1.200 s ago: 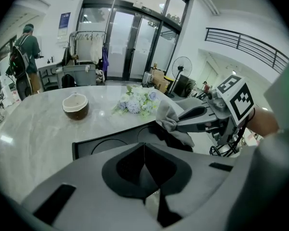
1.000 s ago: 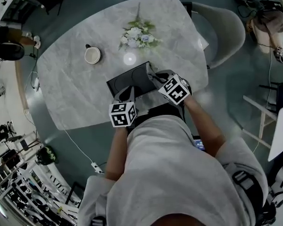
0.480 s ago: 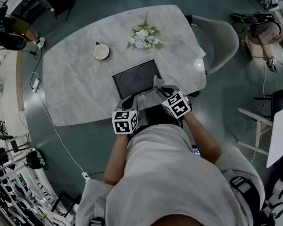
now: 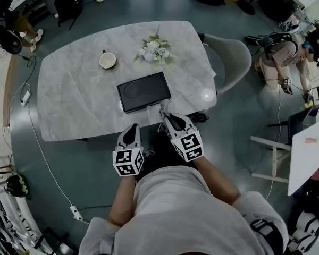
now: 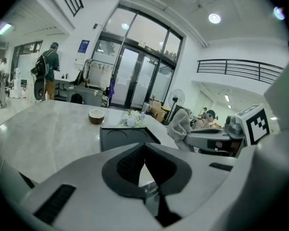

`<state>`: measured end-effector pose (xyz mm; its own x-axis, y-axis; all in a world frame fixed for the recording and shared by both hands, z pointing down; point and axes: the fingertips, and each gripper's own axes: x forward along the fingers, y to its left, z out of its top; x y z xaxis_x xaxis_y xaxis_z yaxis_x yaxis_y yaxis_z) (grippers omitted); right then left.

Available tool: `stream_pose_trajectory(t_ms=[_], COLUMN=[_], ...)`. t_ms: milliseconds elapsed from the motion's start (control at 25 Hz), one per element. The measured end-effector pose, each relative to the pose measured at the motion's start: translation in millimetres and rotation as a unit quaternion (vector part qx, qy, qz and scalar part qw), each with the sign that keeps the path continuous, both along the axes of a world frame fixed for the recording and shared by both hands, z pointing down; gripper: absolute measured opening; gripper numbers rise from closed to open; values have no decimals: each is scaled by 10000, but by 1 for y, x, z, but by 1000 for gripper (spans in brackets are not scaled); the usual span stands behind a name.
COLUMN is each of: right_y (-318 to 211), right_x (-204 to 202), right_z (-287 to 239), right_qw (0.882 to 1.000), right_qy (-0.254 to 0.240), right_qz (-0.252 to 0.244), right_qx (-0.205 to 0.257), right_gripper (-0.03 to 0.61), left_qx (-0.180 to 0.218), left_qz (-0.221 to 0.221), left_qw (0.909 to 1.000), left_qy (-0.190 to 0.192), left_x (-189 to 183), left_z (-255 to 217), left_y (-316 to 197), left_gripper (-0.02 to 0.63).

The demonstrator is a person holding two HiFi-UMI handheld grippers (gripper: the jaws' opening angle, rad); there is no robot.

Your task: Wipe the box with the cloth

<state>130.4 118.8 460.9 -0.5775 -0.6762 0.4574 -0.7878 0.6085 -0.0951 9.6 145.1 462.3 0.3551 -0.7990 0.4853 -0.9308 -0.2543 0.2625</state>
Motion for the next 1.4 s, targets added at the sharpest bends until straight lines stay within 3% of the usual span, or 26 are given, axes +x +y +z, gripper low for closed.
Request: stream_pose_trajectory(t_ms=[240,480,720,920,1400], right_y=[12,1,-6,-13,-16], right_x=[18,15,26,47,80], right_z=[-57,-124,-187,-193,-205], right_qw=[9975,9904,9783,9757,9717], right_qy=[-322,-447,-632,-751,-931], right_qz=[193,-9,-103,-39,0], right_qx=[602,1310,1971,2058,2169], right_gripper=[49,49,46,46,46], left_qx=[889,1399,1936,2103,2151], left_qz=[-191,-282,-788,-971,-993], left_qw=[9958,9895,9775,9720,9700], left_qy=[-40,-231,-287,-400,-547], left_x=[8,15,27,39,67], left_z=[-58,-118,-167,-179,-189], left_y=[6,-1,-5,-16,-14], left_gripper=[25,25,25,25,25])
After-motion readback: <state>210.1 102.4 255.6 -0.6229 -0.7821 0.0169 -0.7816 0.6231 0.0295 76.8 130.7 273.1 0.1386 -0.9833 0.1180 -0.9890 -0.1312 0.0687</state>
